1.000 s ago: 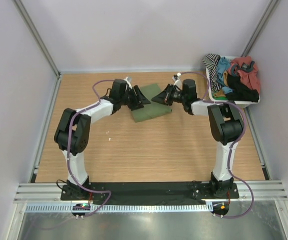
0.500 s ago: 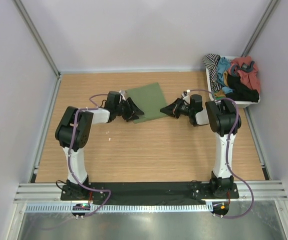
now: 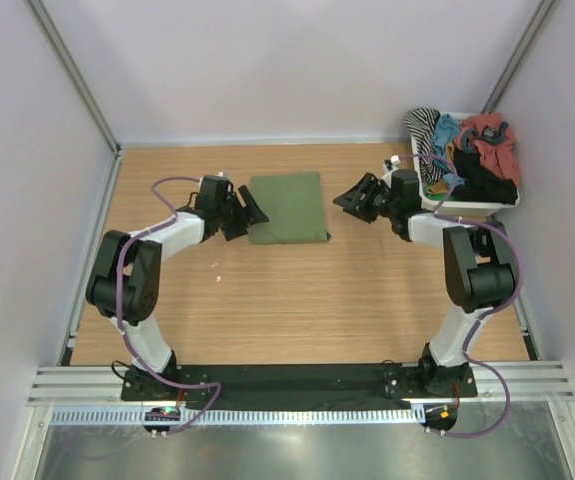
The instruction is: Fold and stack the tank tops
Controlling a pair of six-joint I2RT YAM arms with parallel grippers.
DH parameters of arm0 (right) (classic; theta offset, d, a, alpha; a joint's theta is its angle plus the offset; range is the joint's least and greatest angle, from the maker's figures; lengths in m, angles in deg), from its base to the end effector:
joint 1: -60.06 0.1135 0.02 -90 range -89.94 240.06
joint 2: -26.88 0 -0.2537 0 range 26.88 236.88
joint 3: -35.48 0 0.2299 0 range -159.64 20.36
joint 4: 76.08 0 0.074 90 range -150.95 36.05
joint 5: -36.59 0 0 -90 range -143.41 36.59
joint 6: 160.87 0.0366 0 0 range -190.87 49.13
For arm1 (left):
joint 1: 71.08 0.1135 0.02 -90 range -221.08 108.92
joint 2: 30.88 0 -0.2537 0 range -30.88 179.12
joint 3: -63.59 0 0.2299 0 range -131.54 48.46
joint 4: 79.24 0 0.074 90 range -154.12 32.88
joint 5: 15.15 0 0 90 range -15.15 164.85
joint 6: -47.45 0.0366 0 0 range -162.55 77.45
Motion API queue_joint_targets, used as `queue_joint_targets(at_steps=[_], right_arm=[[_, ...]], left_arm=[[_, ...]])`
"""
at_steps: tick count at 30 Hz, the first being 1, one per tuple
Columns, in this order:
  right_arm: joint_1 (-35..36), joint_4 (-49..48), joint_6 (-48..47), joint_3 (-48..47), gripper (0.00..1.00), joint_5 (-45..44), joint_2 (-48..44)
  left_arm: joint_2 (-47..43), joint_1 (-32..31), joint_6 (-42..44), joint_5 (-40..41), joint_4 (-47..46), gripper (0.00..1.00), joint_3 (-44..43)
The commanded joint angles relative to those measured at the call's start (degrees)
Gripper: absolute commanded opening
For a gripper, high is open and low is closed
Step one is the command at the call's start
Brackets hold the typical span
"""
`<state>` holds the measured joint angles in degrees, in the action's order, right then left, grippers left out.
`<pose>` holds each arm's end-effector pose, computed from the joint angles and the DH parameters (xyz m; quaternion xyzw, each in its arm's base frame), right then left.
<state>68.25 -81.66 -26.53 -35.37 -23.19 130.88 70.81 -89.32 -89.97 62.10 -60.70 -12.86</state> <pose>0.3611 0.0706 0.1851 0.1277 0.8268 0.4213 0.3500 0.3380 -0.1199 0.1880 -0.1881 0.8956 -0.2973 0.2724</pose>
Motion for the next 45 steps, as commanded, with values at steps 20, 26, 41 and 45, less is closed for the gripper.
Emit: queue_joint_targets(at_steps=[20,26,41,45], right_arm=[[3.24,6.30,-6.54,-0.53,0.56,-4.73,0.05],[3.59,6.21,-6.72,-0.88,0.55,-4.11,0.76],[4.73,4.45,-4.61,-0.53,0.54,-3.94,0.76],[4.91,4.27,-4.96,-0.09,0.54,-4.02,0.06]], left_arm=[[19.51,0.40,6.81,11.35,17.85,0.36,-26.04],[20.66,2.76,7.78,9.68,18.64,0.01,-27.89],[8.09,23.86,11.48,44.88,36.03,0.87,-22.96],[3.00,21.15,10.42,48.69,35.60,0.91,-20.95]])
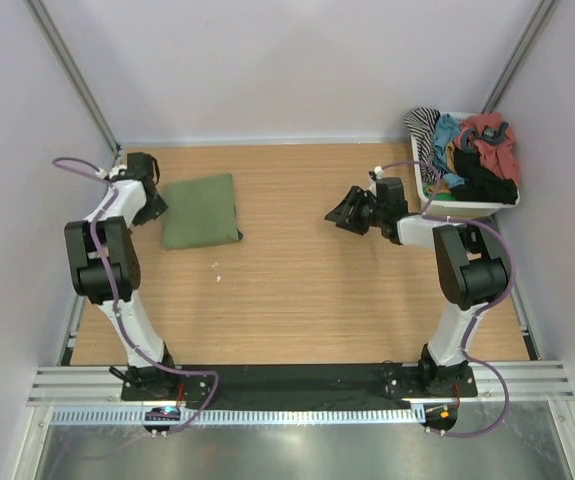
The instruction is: Fold and stack the tank tops
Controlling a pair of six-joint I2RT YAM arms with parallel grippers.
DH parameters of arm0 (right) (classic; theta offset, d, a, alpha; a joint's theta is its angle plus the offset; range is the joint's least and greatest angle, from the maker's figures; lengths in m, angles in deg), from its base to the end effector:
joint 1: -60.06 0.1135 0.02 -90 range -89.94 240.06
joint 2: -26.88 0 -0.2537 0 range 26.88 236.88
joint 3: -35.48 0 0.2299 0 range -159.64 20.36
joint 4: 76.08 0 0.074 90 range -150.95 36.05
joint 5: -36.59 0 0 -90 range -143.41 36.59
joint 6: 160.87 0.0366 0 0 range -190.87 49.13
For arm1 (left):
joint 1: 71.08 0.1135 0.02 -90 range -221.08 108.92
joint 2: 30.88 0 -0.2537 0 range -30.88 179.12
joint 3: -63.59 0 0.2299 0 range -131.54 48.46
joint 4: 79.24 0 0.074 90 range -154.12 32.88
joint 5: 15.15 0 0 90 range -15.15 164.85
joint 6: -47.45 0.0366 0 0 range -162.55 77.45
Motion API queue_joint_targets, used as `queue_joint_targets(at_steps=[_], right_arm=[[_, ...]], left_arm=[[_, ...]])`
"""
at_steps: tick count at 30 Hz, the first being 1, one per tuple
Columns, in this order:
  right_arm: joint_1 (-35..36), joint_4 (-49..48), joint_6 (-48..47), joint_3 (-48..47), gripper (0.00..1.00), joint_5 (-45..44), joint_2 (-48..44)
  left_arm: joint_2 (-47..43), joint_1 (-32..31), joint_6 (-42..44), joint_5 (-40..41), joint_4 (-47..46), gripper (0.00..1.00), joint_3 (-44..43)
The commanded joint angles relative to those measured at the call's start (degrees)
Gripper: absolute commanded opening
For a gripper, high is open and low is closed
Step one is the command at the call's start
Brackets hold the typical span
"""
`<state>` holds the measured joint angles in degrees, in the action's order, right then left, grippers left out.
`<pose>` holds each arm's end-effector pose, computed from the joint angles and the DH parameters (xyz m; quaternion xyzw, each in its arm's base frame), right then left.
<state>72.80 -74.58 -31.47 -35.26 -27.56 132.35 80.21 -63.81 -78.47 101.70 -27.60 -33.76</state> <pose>0.3504 0.0956 0.1638 0.1020 0.8692 0.3729 0.3082 0.3739 0.0644 0.1986 -0.3958 0.8654 0.1685 0.2571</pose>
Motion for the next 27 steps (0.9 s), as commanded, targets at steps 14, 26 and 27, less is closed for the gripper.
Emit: queue_joint_targets(at_steps=[14,26,27], right_arm=[[2.82,-3.60,-4.24,2.87,0.53,-8.06,-5.09],[4.49,-11.60,-7.40,14.21,0.59,-24.00,-18.02],[4.58,-11.77,-7.49,14.31,0.59,-24.00,-18.02]], left_arm=[[-25.66,-23.96,0.86,-5.76,-10.67,0.99,11.72],[-32.43,-33.54,2.61,-8.03,-24.19,1.00,28.77],[-32.16,-33.98,2.70,-8.83,-25.25,0.99,29.65]])
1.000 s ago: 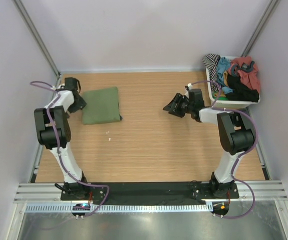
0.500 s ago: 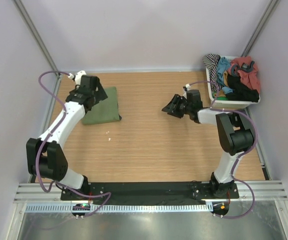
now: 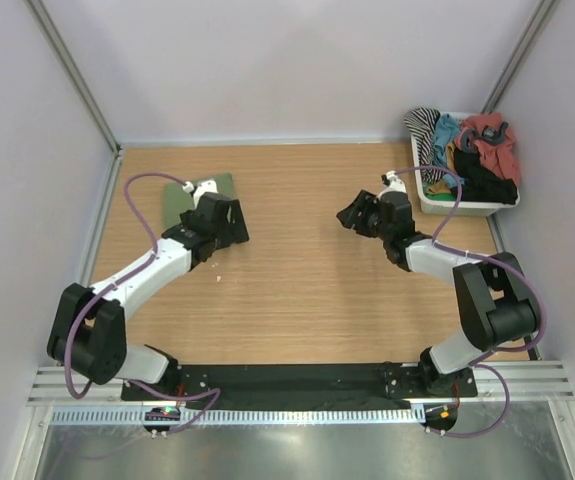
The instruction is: Fold and stack the tank tops
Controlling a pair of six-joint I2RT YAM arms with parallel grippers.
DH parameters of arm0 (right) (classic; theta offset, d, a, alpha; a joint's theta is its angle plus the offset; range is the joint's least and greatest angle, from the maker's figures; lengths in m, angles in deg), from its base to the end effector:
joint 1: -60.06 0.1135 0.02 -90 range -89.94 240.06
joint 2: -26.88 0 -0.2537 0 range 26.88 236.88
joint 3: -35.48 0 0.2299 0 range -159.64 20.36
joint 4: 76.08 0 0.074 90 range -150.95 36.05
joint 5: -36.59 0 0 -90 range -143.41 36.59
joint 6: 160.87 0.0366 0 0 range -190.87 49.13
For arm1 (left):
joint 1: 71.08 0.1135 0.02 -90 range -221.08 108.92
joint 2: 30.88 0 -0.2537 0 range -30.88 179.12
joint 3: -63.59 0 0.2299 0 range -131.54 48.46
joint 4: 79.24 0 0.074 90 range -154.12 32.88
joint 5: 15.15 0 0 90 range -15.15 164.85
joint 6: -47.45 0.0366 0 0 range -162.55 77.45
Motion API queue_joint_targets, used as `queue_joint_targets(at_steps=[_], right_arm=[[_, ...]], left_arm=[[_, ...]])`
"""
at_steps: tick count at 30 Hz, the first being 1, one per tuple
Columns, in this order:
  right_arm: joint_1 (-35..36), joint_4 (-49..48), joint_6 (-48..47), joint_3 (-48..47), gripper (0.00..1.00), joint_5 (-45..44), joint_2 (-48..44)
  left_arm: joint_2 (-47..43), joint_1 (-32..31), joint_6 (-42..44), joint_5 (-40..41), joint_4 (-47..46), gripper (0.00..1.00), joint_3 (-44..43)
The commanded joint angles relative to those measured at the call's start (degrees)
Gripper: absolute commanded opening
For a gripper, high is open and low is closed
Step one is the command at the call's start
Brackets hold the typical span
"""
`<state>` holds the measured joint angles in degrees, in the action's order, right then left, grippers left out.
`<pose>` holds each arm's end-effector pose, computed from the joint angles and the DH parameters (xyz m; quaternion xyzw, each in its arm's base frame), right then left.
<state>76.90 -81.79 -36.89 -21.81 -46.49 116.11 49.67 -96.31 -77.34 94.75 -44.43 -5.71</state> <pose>0.2961 0.0942 0.1968 0.0948 0.8428 0.2725 0.4543 0.2577 -0.1077 0.2408 -0.1405 0.9049 -0.0455 0.3992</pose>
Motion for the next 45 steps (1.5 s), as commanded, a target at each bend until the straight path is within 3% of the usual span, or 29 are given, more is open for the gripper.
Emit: queue_joint_targets(at_steps=[1,8,18,25,30,39,43,45], right_arm=[[0.47,-4.56,-2.25,0.86,0.59,-5.25,-1.69],[0.74,-4.65,-1.72,0.08,0.58,-4.90,-0.20],[0.83,-4.12,-1.81,0.16,0.58,-5.25,-0.90],[0.74,-3.60,-1.90,0.25,0.58,-5.42,-1.78],[0.83,-1.93,-3.21,0.86,0.58,-10.25,-5.02],[0.91,3.17,-3.31,3.85,0.59,-28.26,-14.87],[0.91,4.14,-3.04,3.07,0.59,-30.47,-12.69],[1.26,3.70,-3.30,2.97,0.58,-31.52,-11.89]], left_arm=[[-0.76,-1.48,1.91,-3.01,-10.78,1.00,2.92],[7.07,-1.48,1.48,-5.84,-10.89,0.95,-0.14],[22.27,-0.52,-1.51,-1.01,-8.61,0.95,-7.69],[30.36,8.44,-1.78,-3.28,-7.21,0.96,-19.38],[24.07,6.26,-1.43,-3.82,-5.88,0.97,-18.70],[10.25,-7.89,0.77,-2.85,-6.24,0.99,-5.34],[5.76,-15.79,5.33,4.51,-9.82,0.99,-0.95],[3.91,-16.86,7.62,5.85,-14.13,0.99,2.66]])
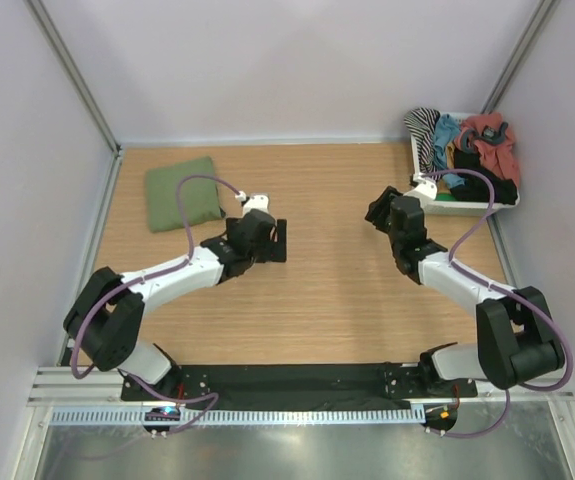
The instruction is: Fold and stack the tank tops
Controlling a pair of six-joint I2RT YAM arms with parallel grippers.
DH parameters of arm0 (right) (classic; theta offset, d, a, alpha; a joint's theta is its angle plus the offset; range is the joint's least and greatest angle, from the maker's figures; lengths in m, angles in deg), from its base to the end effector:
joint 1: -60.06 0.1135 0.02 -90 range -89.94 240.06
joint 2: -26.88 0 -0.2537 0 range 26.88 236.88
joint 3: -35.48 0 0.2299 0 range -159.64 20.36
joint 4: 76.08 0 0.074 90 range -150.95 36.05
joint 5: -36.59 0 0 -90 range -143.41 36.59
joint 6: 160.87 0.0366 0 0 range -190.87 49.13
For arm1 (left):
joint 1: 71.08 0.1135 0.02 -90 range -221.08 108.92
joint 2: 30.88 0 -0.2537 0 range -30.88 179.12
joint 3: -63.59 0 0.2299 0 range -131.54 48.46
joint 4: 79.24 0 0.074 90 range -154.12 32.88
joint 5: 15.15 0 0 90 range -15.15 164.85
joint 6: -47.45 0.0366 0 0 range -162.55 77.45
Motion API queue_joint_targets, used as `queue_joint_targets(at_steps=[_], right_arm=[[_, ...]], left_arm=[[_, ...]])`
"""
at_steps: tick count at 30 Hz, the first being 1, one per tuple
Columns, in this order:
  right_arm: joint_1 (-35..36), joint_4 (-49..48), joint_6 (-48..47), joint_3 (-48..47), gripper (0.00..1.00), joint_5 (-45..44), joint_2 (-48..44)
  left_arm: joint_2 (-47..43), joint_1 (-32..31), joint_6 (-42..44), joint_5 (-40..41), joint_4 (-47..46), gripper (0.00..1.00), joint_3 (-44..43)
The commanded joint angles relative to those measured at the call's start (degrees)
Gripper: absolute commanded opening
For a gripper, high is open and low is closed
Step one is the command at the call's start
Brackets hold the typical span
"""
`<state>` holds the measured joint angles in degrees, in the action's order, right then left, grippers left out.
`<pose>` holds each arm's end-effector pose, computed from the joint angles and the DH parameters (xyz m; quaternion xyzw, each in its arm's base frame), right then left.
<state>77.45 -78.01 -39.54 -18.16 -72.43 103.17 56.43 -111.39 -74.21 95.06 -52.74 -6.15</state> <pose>0.2647 0.0704 0.2330 0.1917 0.7940 0.1074 0.5668 0.2408 -0.1877 0.2222 0.0001 0.9090 -0.0950 0.4057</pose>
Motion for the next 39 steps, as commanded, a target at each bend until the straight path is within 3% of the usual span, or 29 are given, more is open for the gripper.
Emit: queue_joint_targets(at_steps=[1,15,22,25,28,33,39], right_arm=[[0.89,-0.43,-0.57,-0.68,0.58,-5.76,1.31],[5.99,-4.21,-2.94,0.73,0.58,-11.21,-0.08],[6.26,-5.70,-3.12,2.57,0.58,-11.12,-3.07],[6.69,-6.75,-3.47,3.54,0.58,-11.03,-4.30],[6.70,-7.37,-3.91,4.16,0.58,-12.35,-4.48],[6.78,-7.46,-4.88,3.89,0.58,-13.23,-4.31],[6.78,-4.21,-3.48,3.72,0.53,-21.65,-5.80]], left_arm=[[-3.45,-1.78,4.41,5.46,-7.41,0.99,4.24],[-2.58,-3.19,7.05,5.36,-19.11,0.98,7.06],[-8.55,-4.16,8.45,6.78,-25.43,0.99,12.59],[-9.00,-4.16,9.25,2.32,-28.94,1.00,14.36],[-5.84,-4.24,8.02,-0.60,-27.99,0.98,12.52],[-11.00,-4.42,5.65,-1.40,-29.65,1.00,14.79],[-11.55,-4.60,4.33,-2.63,-30.89,1.00,16.20]])
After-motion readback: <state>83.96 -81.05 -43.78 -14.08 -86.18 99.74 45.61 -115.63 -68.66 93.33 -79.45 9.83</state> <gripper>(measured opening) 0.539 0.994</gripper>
